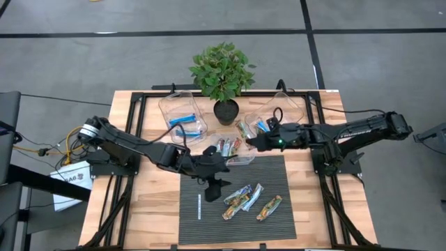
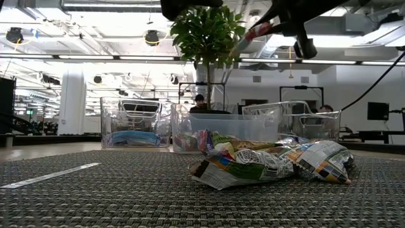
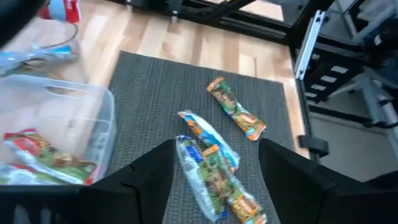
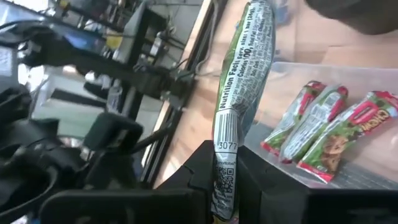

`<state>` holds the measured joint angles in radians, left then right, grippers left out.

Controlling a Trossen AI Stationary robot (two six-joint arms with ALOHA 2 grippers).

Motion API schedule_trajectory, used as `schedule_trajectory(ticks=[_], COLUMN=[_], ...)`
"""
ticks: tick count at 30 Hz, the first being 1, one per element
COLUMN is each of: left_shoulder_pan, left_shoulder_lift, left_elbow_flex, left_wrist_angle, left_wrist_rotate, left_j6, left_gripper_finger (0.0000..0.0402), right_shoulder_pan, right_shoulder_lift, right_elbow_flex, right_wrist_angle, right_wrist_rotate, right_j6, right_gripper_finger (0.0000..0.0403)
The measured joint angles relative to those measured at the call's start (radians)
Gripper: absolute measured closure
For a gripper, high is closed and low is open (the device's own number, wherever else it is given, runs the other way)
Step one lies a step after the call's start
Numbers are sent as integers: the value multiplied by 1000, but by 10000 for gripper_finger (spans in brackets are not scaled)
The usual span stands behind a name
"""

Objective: Pick and place Granola Bars by type
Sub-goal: Put the red granola bar into the center transparent bin

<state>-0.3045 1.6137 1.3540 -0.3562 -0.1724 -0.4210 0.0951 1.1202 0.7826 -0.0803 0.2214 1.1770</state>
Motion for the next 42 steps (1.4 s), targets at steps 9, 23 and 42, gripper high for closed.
schedule_trajectory(ticks=[9,23,42], left_shoulder_pan=[0,3,14], left_shoulder_lift=[-19,-80,-96], left_elbow_flex=[1,0,0], left_wrist_angle=[-17,-186,-240], left_wrist_rotate=[5,29,56], left_j6=[69,123,153], left_gripper_finger=[177,177,178], right_shoulder_pan=[2,50,66], right_shoulder_lift=[95,313,359], right_elbow_flex=[0,0,0], right_wrist_angle=[-28,8,6], right_wrist_rotate=[67,103,150], right_j6=[123,310,344], right_gripper_finger=[371,370,371])
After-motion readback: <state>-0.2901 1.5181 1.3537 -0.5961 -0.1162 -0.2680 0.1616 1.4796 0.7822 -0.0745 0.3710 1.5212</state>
